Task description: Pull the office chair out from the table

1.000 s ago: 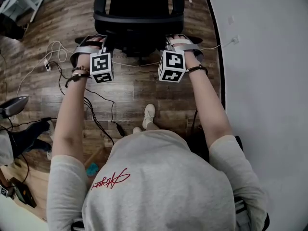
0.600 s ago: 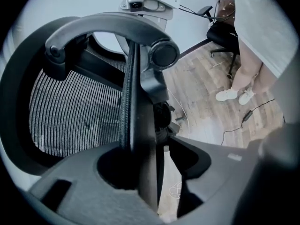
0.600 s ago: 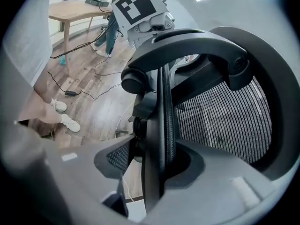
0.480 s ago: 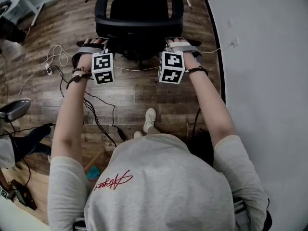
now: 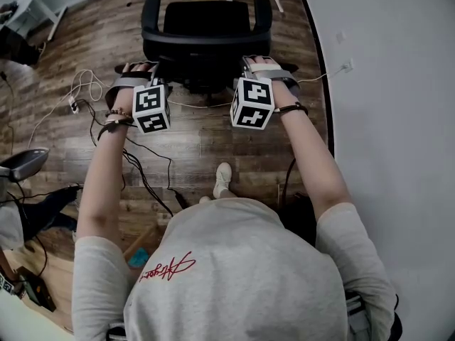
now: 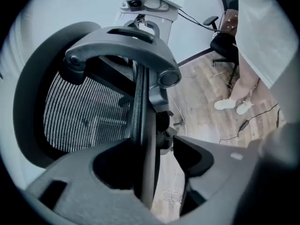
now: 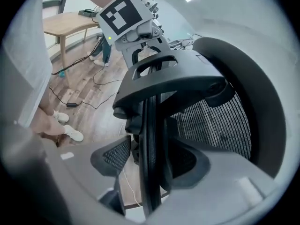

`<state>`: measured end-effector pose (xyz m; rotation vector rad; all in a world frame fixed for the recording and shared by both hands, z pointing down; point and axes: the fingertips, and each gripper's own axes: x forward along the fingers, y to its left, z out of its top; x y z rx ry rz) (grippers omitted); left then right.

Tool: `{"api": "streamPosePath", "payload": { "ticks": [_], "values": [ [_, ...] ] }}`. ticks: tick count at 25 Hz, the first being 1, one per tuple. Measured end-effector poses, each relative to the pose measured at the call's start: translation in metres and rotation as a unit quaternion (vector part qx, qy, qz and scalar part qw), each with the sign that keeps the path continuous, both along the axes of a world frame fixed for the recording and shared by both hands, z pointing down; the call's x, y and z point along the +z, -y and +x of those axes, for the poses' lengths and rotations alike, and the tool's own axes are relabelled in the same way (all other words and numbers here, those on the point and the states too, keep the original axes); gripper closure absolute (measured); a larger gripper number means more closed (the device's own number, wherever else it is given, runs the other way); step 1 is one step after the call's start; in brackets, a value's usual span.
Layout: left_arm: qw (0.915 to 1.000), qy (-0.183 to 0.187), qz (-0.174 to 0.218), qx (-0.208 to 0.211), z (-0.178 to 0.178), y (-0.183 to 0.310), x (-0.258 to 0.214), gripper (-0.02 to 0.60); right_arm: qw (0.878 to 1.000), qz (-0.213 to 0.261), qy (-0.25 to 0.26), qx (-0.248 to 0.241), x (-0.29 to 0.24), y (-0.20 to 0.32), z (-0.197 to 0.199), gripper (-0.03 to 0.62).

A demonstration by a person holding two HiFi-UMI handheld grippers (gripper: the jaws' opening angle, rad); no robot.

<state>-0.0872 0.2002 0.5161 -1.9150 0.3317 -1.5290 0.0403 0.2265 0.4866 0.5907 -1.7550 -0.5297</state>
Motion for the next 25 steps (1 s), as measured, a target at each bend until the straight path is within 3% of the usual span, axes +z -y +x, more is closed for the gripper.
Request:
{"api": "streamPosePath", "payload": {
  "ticks": [7, 16, 20, 25],
  "values": [
    [0.9994, -0.03, 0.016, -0.01, 0.001, -0.008, -0.009, 0.299, 1.0, 0.005, 0.004, -0.004, 0.002, -0.009, -0.004, 0.327],
    [0.9949, -0.09, 0.037, -0.025, 0.002, -0.018, -0.029, 0.337, 0.999, 0.029, 0.024, 0.006, -0.009, -0.02, -0.006, 0.324],
    [0.9896, -0.131, 0.043, -0.041, 0.001, -0.025, -0.036, 0.351, 0.997, 0.038, 0.067, 0.028, -0.021, -0.024, -0.009, 0.326],
    [0.9759, -0.199, 0.044, -0.079, -0.003, -0.032, -0.044, 0.357, 0.993, 0.05, 0.101, 0.046, -0.029, -0.03, -0.014, 0.33]
  ]
}}
